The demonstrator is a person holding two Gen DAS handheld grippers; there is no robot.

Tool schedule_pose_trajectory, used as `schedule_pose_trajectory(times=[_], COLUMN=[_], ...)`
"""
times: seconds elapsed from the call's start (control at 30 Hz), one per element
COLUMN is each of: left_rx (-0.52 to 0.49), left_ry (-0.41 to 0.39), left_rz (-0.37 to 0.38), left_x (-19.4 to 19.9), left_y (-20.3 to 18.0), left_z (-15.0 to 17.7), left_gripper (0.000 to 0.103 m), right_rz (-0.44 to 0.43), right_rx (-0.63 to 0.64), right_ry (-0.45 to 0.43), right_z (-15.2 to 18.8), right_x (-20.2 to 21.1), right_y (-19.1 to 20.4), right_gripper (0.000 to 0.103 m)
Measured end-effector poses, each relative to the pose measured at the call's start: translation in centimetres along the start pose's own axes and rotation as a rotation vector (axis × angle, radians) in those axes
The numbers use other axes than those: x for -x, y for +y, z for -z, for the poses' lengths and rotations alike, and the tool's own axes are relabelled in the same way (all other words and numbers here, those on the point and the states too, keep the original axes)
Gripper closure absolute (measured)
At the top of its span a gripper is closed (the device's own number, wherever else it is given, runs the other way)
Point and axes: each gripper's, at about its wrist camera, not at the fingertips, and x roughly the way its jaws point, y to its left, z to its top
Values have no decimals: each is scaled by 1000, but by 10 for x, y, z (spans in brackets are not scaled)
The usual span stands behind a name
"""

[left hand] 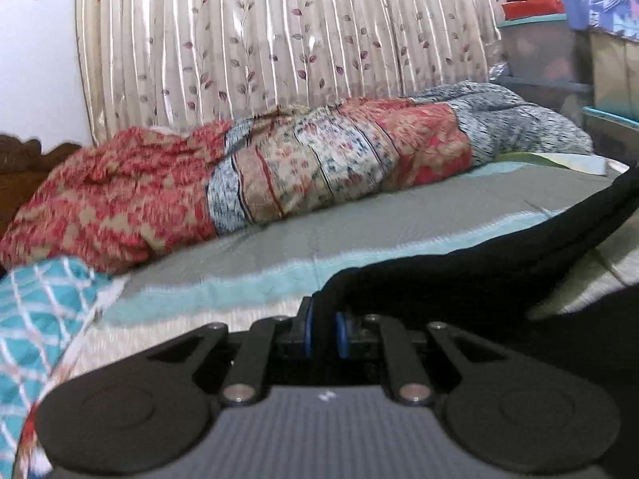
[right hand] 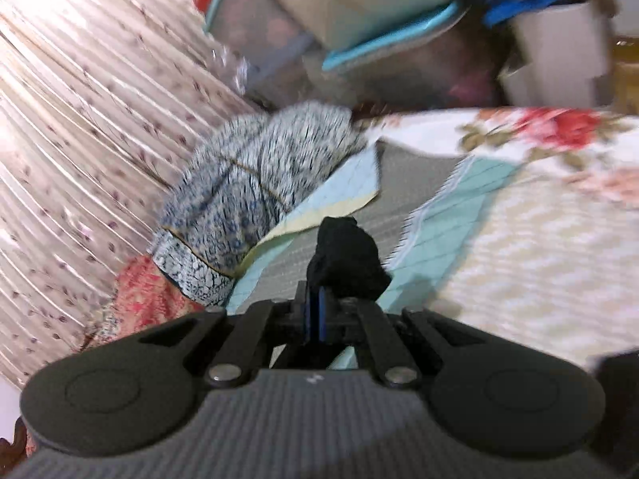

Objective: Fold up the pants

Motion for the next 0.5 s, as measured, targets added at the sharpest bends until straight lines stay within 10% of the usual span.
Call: schedule_pose_trajectory(times=[0.13, 0.3, 0.37, 0.5], left_rx=[26, -90, -146, -75], left_ry=[90, 215, 236, 216], left_rz=[75, 133, 151, 163], left_x=[38, 58, 68, 91], left_y=[-8, -33, -35, -7], left_z=[40, 91, 103, 100], left_gripper=[91, 85, 80, 56], right_rz=[26, 261, 323, 401], right_rx=[-50, -163, -331, -303], right_ry=[-43, 51, 44, -106], right_z=[18, 65, 77, 85], right_x=[76, 109, 120, 142], right_y=[-62, -163, -201, -190], right_gripper=[97, 94, 47, 45])
